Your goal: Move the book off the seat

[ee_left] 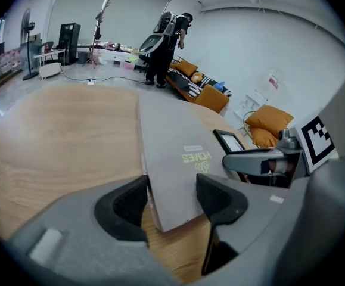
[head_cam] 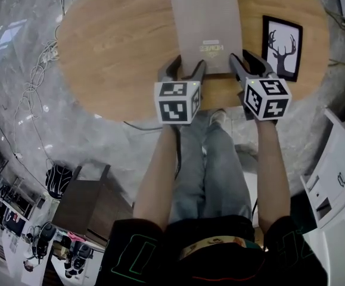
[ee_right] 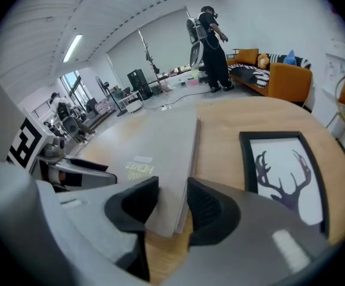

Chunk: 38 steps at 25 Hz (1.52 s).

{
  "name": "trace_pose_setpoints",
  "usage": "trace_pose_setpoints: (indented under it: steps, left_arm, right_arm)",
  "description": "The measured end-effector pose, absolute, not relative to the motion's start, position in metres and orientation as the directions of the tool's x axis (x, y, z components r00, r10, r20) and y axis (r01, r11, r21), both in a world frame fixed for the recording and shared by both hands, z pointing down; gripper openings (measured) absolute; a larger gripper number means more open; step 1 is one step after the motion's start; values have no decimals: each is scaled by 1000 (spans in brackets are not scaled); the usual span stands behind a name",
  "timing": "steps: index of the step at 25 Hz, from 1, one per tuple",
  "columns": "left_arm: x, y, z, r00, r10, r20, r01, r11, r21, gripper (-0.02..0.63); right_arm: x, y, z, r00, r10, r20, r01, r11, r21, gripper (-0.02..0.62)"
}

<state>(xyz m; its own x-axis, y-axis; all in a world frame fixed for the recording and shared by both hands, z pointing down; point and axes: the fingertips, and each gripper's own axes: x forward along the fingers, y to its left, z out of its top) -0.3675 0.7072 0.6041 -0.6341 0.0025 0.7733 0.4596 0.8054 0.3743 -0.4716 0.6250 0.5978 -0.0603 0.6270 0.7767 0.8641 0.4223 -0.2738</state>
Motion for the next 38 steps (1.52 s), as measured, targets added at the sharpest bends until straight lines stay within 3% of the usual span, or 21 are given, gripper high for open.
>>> trace_pose_setpoints:
  steps: [6,10,13,20,23,27,31,38]
  left_arm:
    - [-365,729,577,-580,82,810,453,860,237,224]
    - [-369,741,526,-608,160,778,514,826,232,74]
    - [-367,756,485,-617,269,740,599,770,219,15]
    - [-352,751,367,-625,416,660,718,637,279,11]
    - [-365,769,294,-699,484,527,695,634,340,11]
    - [-379,776,213,-755,523,395,645,702,303,11]
    - [-377,784,151,-787,533,309,608,753,252,11]
    - [-363,820,61,-778,610,151,624,779,65,11]
  right_arm:
    - [-479,632,568,-97,586,805,875,436,-212,179]
    - [-471,643,524,-46,649,759,895,364,-257,149]
    - [-464,656,486,-23,710,704,910,306,-279,149]
    - [-462,670,365,-9,810,586,935,215,-282,11]
    - [-486,687,295,-73,881,467,932,227,-281,5]
    - [-499,691,217,-128,933,336,932,229,-281,3]
    - [-494,688,162,-173,949,264,927,248,-282,3]
    - [-508,705,92,-257,947,193,953,281,-112,3]
